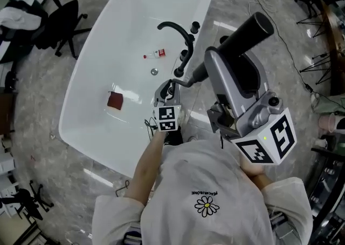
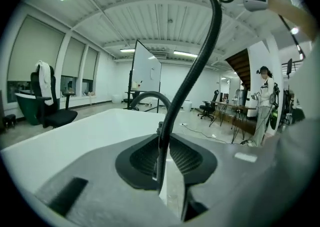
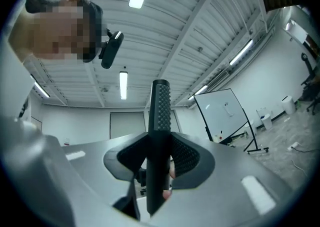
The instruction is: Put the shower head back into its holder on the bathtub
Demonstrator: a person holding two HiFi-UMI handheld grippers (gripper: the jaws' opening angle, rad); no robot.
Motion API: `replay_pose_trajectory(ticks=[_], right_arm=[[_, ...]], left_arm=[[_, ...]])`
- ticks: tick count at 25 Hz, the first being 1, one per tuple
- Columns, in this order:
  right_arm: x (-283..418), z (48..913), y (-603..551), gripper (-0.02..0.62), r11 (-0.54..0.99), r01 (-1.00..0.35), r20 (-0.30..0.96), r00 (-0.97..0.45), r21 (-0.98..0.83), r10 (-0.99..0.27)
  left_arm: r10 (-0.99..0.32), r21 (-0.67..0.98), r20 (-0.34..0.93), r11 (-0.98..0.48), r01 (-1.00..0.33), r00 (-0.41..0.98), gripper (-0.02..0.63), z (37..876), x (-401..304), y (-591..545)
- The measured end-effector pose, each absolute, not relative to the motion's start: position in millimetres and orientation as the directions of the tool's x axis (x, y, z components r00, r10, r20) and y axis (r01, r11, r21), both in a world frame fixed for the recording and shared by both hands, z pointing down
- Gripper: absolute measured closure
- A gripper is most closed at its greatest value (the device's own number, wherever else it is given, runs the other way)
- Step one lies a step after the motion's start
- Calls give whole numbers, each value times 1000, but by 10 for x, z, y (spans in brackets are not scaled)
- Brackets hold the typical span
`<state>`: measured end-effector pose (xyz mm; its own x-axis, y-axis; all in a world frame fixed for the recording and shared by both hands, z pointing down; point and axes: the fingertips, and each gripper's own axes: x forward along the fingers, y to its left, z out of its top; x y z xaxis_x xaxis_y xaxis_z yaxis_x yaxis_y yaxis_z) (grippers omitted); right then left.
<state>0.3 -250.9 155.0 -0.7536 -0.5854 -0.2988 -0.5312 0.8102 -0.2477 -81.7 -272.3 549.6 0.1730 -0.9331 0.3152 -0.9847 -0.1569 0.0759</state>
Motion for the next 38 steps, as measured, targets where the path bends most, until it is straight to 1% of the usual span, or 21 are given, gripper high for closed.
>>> replay_pose_trajectory(ticks=[4,9,15,18,21,24,30,38], right_arm=[[-444,1964,-2723,456,818,-528,-189,-800,-230,-570],[-946,2678,-2901,456,822,-515,-53,-839,-242,-541],[-1191,3753,-3022,456,792,-536,153,-844,-292,-515],[-1278,4296,-3078,456,762,-560,260,-828,-324,-498],[-1364,4698,-3166,456,747,-582,334,-808,-322,-485],[-1432,4957,-3240,456,748,-591,374,-795,-302,-478],[-1579,5398,-3377,456,736,-613,405,-774,-288,-487],[-1535,6094,-3155,456,761,-618,496,-733,-198,-466]], left_arm=[[-949,88,278,-127,-988,147,532,5344,-1006,-2654],[-966,114,258,12,-993,18,534,5266,-1608,-2593],[-956,123,265,162,-979,-125,541,5255,-2139,-2368],[-947,125,278,200,-972,-159,546,5272,-2309,-2235],[-934,120,301,239,-964,-194,548,5344,-2455,-2133],[-918,113,326,275,-955,-226,554,5442,-2555,-2026],[-903,119,342,314,-942,-258,558,5608,-2690,-1932],[-902,151,352,318,-936,-249,565,5908,-2634,-2009]])
